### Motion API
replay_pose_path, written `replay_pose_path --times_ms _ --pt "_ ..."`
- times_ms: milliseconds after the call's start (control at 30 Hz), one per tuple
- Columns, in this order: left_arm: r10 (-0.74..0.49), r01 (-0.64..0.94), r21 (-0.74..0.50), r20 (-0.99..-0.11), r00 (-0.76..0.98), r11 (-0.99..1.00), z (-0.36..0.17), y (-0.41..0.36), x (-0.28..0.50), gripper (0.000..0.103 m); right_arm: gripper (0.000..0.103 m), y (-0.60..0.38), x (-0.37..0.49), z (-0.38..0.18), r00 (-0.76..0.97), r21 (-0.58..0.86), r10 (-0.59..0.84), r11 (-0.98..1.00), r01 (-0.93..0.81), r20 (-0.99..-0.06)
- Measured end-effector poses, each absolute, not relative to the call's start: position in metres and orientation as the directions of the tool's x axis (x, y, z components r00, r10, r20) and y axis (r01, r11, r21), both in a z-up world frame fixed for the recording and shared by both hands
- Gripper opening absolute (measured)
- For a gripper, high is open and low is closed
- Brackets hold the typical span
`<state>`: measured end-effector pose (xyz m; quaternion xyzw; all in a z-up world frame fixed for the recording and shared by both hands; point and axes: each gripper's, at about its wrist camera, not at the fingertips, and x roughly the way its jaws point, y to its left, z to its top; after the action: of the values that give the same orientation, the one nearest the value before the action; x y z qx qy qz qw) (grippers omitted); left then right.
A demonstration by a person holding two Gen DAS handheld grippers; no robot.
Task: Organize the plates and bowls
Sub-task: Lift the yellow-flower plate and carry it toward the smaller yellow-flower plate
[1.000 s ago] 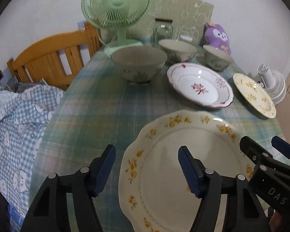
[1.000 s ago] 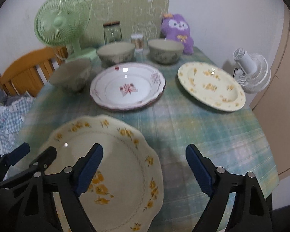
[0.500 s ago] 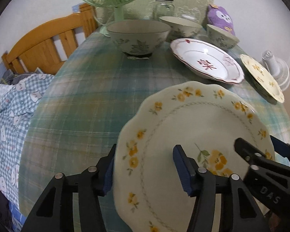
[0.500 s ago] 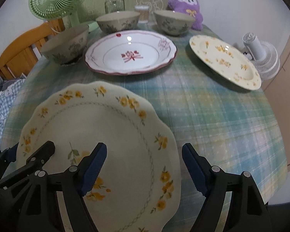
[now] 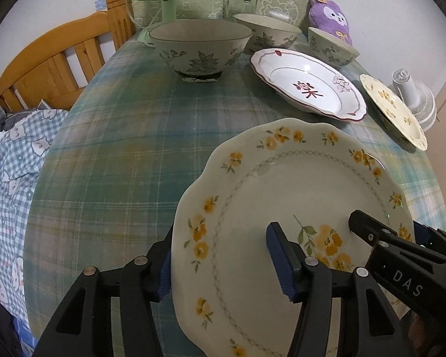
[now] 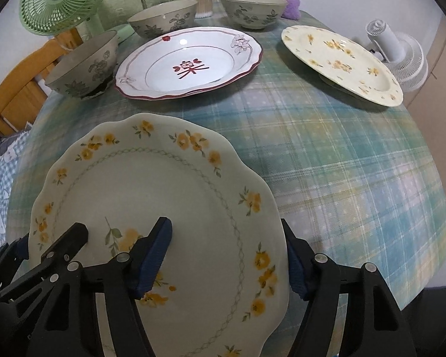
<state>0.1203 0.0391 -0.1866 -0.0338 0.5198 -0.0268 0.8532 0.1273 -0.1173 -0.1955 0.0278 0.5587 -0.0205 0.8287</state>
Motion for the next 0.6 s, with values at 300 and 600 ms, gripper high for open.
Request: replay_pose_path --times_ms 300,600 --pt "-0.045 -0.015 -0.057 -0.898 0.439 0.998 -0.171 0.016 0.122 0.056 0.072 -0.137 0.133 -0.180 0.367 0.018 0.002 0.999 0.039 -0.930" --pt "-0.037 -0.028 -0.056 -0.895 0.444 0.998 -0.166 -0.031 0.128 0.057 0.071 -0.187 0.142 -0.169 0.375 0.001 -0.010 1.000 0.028 -0.927"
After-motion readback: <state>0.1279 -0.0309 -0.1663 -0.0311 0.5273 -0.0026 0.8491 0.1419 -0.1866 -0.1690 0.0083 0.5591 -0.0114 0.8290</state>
